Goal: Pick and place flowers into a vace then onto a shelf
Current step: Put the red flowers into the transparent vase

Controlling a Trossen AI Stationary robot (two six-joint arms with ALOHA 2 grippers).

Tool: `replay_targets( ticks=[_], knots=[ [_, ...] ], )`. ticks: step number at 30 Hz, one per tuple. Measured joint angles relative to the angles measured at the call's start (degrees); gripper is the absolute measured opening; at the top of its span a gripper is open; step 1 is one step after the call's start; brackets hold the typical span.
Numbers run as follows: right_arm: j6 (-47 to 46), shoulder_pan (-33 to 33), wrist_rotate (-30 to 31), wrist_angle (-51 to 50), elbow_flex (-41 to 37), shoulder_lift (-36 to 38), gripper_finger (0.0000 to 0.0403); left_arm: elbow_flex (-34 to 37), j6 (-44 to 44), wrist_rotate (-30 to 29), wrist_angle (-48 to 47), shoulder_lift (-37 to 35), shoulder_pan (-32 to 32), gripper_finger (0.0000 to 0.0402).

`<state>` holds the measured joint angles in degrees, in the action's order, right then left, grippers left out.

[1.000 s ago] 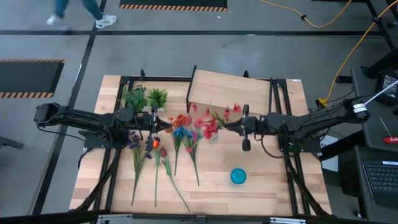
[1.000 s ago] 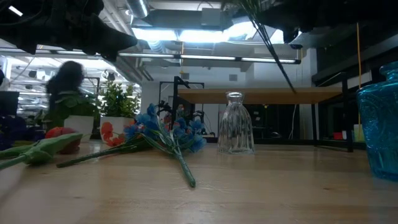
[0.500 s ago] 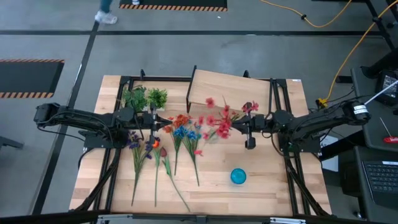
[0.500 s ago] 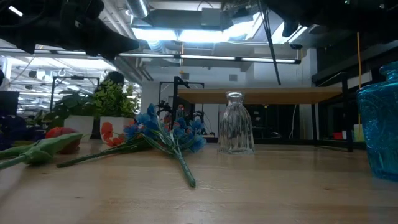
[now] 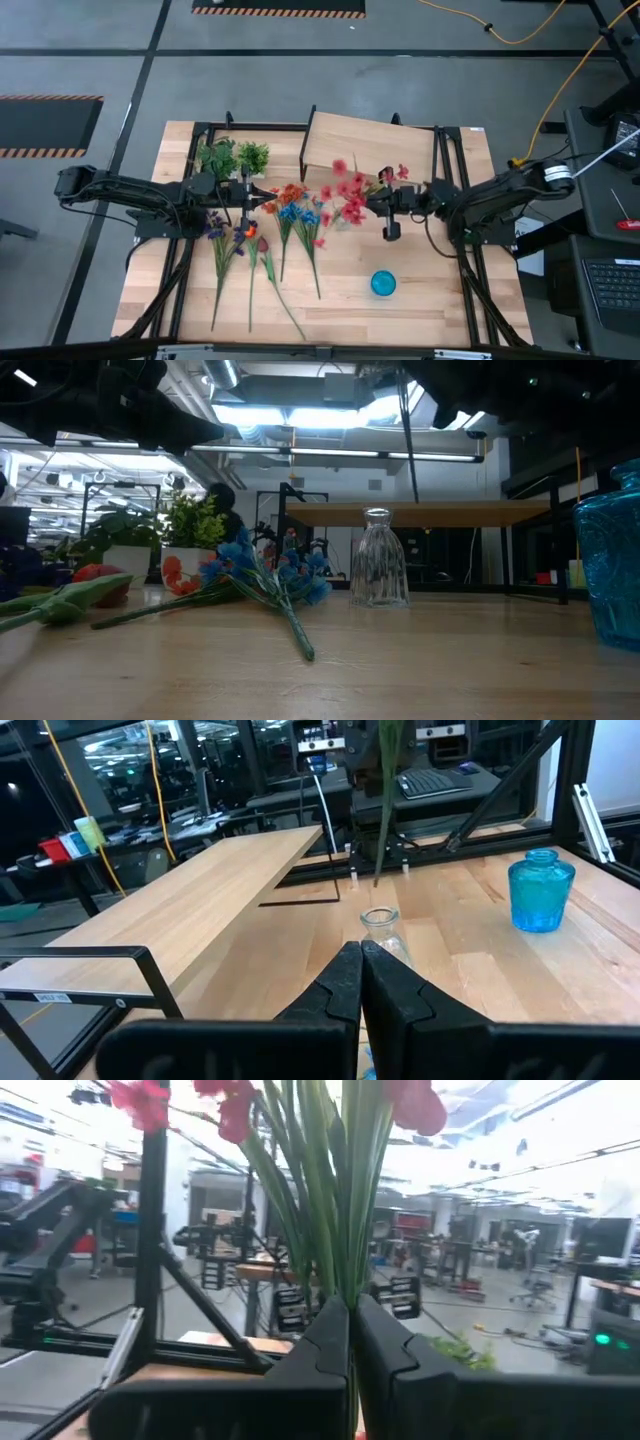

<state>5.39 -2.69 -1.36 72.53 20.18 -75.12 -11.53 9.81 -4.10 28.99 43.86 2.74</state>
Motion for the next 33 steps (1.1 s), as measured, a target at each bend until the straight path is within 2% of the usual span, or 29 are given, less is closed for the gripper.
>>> replay_targets(
  ticks=[8, 20, 33],
  knots=[
    [-0.7, 1.0, -0.1, 10.2, 0.3, -5.5, 0.0000, 0.0, 0.0, 0.0, 0.0, 0.0, 0.0, 0.0003],
    [-1.2, 1.0, -0.3, 9.6, 4.8, -10.9, 0.0000, 0.0, -0.1, 0.1, -0.2, 0.0, 0.0, 0.0003],
    [-2.0, 1.0, 0.6, 10.7, 5.0, -14.7, 0.0000, 0.0, -0.1, 0.1, -0.4, 0.0, 0.0, 0.0004]
  ],
)
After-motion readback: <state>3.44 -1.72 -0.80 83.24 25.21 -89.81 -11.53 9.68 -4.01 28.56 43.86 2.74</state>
